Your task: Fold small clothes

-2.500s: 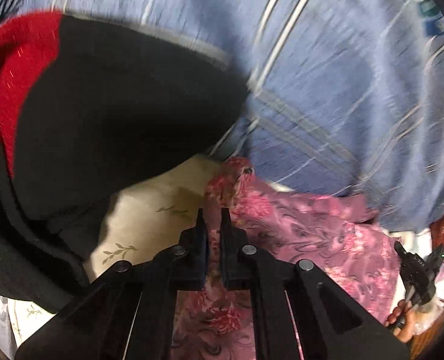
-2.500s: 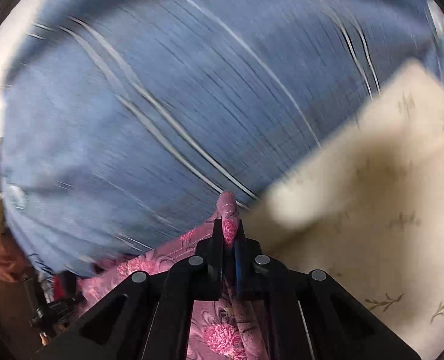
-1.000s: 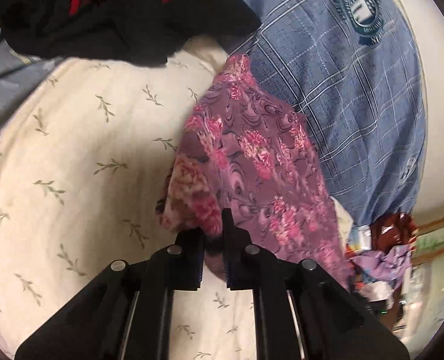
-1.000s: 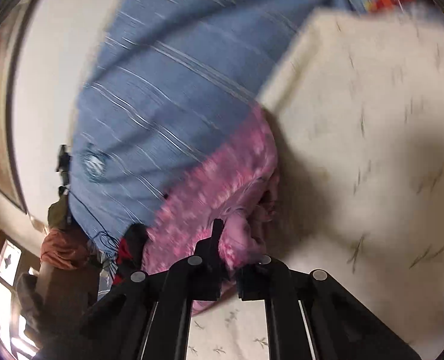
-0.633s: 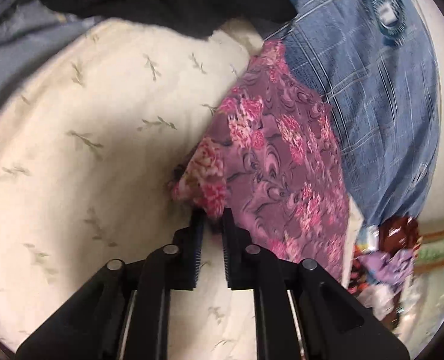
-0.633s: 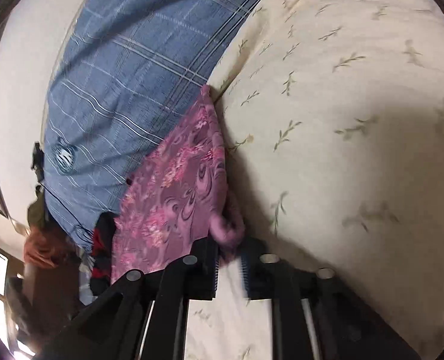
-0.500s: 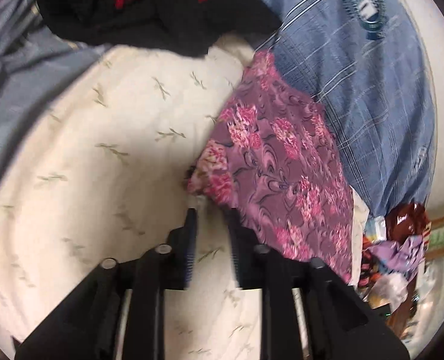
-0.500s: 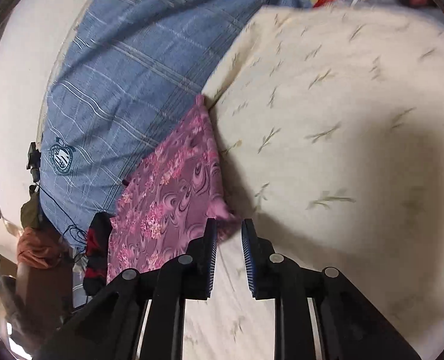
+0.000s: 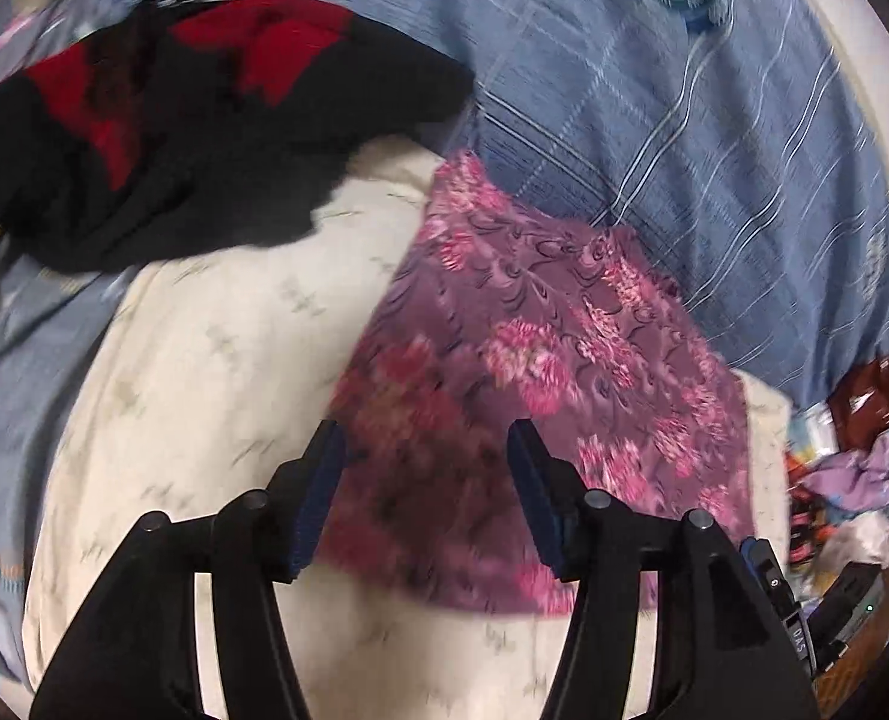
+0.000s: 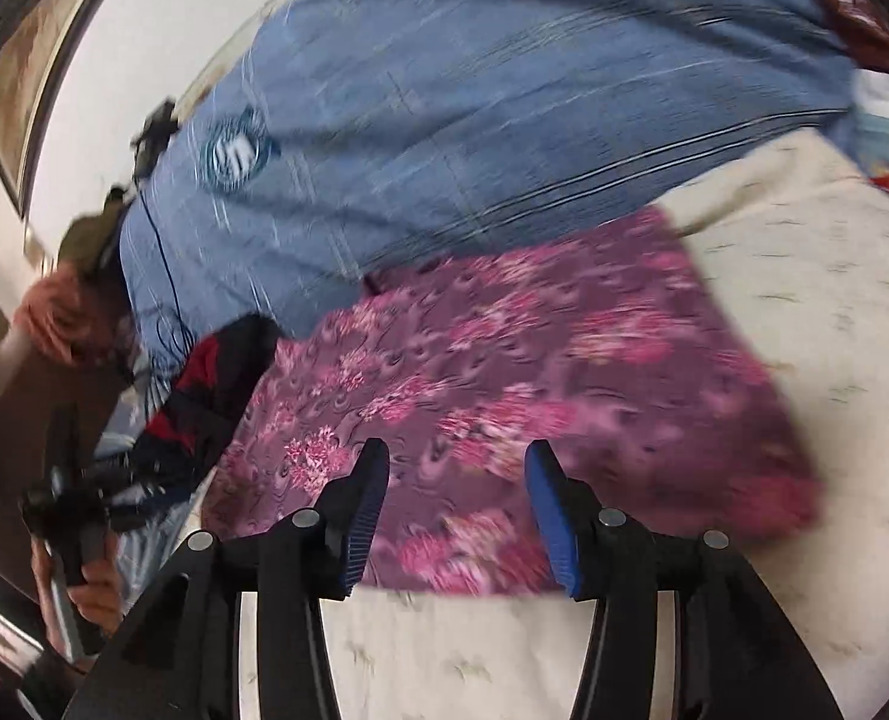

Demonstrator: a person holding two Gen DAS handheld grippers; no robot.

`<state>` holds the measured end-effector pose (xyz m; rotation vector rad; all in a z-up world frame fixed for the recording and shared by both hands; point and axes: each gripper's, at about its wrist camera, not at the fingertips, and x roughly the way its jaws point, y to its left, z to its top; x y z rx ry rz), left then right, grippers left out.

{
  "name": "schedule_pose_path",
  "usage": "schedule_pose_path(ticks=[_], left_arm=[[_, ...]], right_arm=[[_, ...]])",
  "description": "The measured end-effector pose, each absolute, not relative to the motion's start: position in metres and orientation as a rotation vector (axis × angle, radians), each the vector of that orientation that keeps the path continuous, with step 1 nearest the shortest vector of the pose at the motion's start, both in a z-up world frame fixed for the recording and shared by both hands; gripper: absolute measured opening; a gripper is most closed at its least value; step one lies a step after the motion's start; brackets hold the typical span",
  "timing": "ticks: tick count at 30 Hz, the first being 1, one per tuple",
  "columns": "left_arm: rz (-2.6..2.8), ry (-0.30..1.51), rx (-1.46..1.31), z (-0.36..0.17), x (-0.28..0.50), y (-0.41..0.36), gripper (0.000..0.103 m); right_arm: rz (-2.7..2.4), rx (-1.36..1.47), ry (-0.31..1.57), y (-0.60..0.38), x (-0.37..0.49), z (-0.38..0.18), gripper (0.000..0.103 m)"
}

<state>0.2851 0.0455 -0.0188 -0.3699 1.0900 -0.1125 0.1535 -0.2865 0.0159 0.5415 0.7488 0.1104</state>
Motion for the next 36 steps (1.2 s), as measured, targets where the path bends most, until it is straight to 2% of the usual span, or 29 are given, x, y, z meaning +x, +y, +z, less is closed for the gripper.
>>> schedule_pose_path(ticks=[4, 5, 6, 7, 9, 15, 26, 31, 36], left_arm=[[-0.042, 1.146, -0.261, -0.054, 0.314, 0.028, 0.058], [-0.033, 1.150, -0.239, -0.060, 0.317, 0.026, 0.061], [-0.013, 1.130, -0.193, -0.065, 0.318, 0.024, 0.073], [-0.010, 1.119, -0.182, -0.066, 0.317, 0.024, 0.078], [-0.009, 1.100, -0.186, -0.069, 0.315, 0.028, 0.082], [-0.019, 1.089, -0.165, -0.071, 0.304, 0.033, 0.082], [-0.032, 1.107, -0.091, -0.067, 0.261, 0.032, 0.082], [-0.085, 1.128, -0.095, -0.061, 0.241, 0.043, 0.082], [-0.082, 1.136, -0.249, -0.046, 0.252, 0.101, 0.082]], right_arm=[[0.057, 0.506, 0.826, -0.278, 0.178, -0.023, 0.049], [0.059, 0.522, 0.839, -0.279, 0.178, -0.035, 0.049], [0.071, 0.528, 0.796, -0.280, 0.173, -0.039, 0.049], [0.085, 0.534, 0.767, -0.281, 0.168, -0.038, 0.050], [0.095, 0.544, 0.768, -0.282, 0.166, -0.038, 0.051], [0.105, 0.537, 0.757, -0.282, 0.163, -0.038, 0.056], [0.061, 0.464, 0.807, -0.268, 0.174, -0.034, 0.057], [0.002, 0.285, 0.865, -0.237, 0.170, -0.026, 0.072], [0.028, 0.217, 0.861, -0.200, 0.157, -0.013, 0.075]])
